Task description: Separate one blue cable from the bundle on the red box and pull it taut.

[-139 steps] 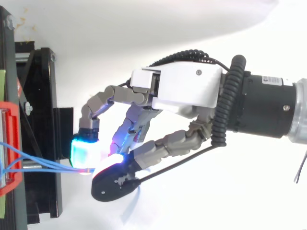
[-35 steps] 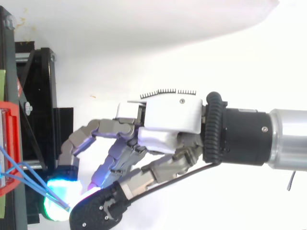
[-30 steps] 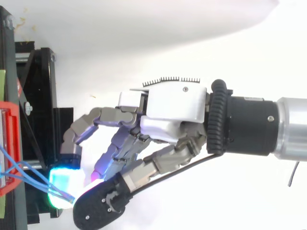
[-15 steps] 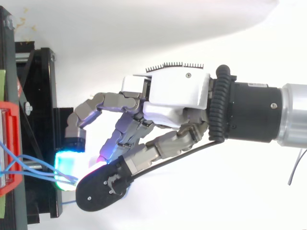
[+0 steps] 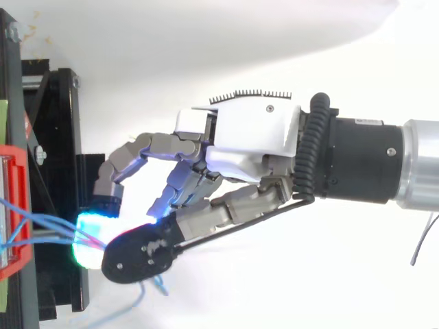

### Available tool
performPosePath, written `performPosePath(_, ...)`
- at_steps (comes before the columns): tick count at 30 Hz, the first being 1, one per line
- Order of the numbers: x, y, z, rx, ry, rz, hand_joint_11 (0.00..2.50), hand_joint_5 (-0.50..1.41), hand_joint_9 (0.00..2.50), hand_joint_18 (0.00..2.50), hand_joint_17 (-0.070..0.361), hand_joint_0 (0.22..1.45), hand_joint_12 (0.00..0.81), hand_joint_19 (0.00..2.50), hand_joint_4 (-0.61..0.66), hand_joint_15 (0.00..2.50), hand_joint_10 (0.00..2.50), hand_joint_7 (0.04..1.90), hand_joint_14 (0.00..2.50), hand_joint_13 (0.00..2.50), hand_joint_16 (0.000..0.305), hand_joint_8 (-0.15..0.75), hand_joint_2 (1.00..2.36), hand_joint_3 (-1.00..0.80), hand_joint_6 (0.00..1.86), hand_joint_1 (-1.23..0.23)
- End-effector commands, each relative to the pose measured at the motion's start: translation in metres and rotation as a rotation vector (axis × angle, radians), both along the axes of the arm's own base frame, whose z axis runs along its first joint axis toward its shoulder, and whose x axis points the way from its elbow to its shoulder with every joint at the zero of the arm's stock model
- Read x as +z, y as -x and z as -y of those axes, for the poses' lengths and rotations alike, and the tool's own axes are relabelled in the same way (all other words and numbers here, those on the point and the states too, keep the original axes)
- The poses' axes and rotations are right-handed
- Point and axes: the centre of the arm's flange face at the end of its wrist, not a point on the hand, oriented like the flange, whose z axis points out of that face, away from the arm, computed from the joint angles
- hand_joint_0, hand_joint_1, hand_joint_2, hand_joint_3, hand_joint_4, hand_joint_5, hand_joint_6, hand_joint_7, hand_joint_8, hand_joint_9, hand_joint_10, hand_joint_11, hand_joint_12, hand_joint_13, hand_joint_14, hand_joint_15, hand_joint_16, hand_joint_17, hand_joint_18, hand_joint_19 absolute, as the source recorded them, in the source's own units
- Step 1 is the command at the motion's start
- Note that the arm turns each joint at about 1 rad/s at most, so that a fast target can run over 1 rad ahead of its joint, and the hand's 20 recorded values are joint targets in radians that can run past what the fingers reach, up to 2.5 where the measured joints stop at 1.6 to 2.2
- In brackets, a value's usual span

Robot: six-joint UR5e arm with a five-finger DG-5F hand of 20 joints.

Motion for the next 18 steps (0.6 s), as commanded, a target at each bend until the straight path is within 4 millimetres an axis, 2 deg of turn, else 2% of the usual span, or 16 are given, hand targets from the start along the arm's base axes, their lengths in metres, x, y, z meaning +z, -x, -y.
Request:
performPosePath(1, -0.0029, 0.0021, -0.0037, 0.006, 0.003, -0.011, 0.48, -0.10, 1.10, 0.90, 0.132, 0.49, 0.419, 0.54, -0.09, 0.63, 0.02, 0.80, 0.02, 0.92, 0.059, 0.228, 1.25, -0.18, 0.93, -0.35)
performPosePath(3, -0.0055, 0.0025, -0.0037, 0.005, 0.002, -0.016, 0.47, -0.10, 1.10, 0.89, 0.131, 0.49, 0.420, 0.55, -0.10, 0.62, 0.01, 0.82, 0.02, 0.92, 0.058, 0.229, 1.26, -0.17, 0.93, -0.33)
performPosePath(4, -0.0061, 0.0026, -0.0036, 0.005, 0.002, -0.016, 0.47, -0.09, 1.11, 0.90, 0.133, 0.46, 0.428, 0.54, -0.11, 0.62, 0.01, 0.81, 0.02, 0.92, 0.059, 0.236, 1.44, -0.20, 0.92, -0.28)
performPosePath(5, -0.0063, 0.0034, -0.0035, 0.005, 0.003, -0.017, 0.47, -0.09, 1.11, 0.90, 0.134, 0.46, 0.429, 0.53, -0.12, 0.63, 0.01, 0.81, 0.02, 0.92, 0.060, 0.237, 1.46, -0.18, 0.92, -0.28)
performPosePath(6, -0.0063, 0.0034, -0.0035, 0.006, 0.004, -0.017, 0.48, -0.09, 1.11, 0.92, 0.138, 0.43, 0.436, 0.52, -0.11, 0.63, 0.01, 0.81, 0.02, 0.93, 0.061, 0.243, 1.56, -0.19, 0.92, -0.32)
performPosePath(7, -0.0063, 0.0034, -0.0035, 0.006, 0.004, -0.017, 0.48, -0.09, 1.11, 0.93, 0.141, 0.42, 0.443, 0.51, -0.11, 0.62, 0.01, 0.81, 0.02, 0.93, 0.063, 0.252, 1.58, -0.15, 0.92, -0.38)
performPosePath(9, -0.0063, 0.0034, -0.0035, 0.006, 0.004, -0.017, 0.50, -0.10, 1.10, 0.93, 0.139, 0.44, 0.442, 0.50, -0.09, 0.62, 0.01, 0.81, 0.02, 0.93, 0.062, 0.254, 1.48, -0.09, 0.92, -0.53)
performPosePath(11, -0.0063, 0.0033, -0.0047, 0.007, 0.004, -0.017, 0.50, -0.10, 1.09, 0.93, 0.137, 0.46, 0.438, 0.51, -0.06, 0.63, 0.01, 0.81, 0.02, 0.92, 0.061, 0.247, 1.37, -0.07, 0.93, -0.55)
performPosePath(12, -0.0062, 0.0031, -0.0047, 0.007, 0.004, -0.016, 0.50, -0.11, 1.09, 0.92, 0.133, 0.51, 0.430, 0.52, -0.03, 0.63, 0.02, 0.81, 0.02, 0.92, 0.059, 0.244, 1.13, -0.06, 0.93, -0.58)
performPosePath(13, -0.0062, 0.0031, -0.0047, 0.007, 0.004, -0.016, 0.52, -0.11, 1.08, 0.88, 0.122, 0.53, 0.412, 0.54, -0.03, 0.64, 0.01, 0.82, 0.02, 0.90, 0.054, 0.228, 1.01, -0.13, 0.93, -0.59)
performPosePath(15, -0.0061, 0.0030, -0.0048, 0.007, 0.003, -0.014, 0.56, -0.12, 1.05, 0.77, 0.096, 0.51, 0.359, 0.62, -0.05, 0.66, 0.02, 0.87, 0.03, 0.85, 0.043, 0.191, 1.01, -0.29, 0.92, -0.52)
performPosePath(18, -0.0073, 0.0028, -0.0048, 0.007, 0.004, -0.016, 0.56, -0.11, 1.05, 0.78, 0.099, 0.50, 0.363, 0.61, -0.03, 0.66, 0.02, 0.85, 0.03, 0.85, 0.044, 0.195, 1.01, -0.41, 0.92, -0.44)
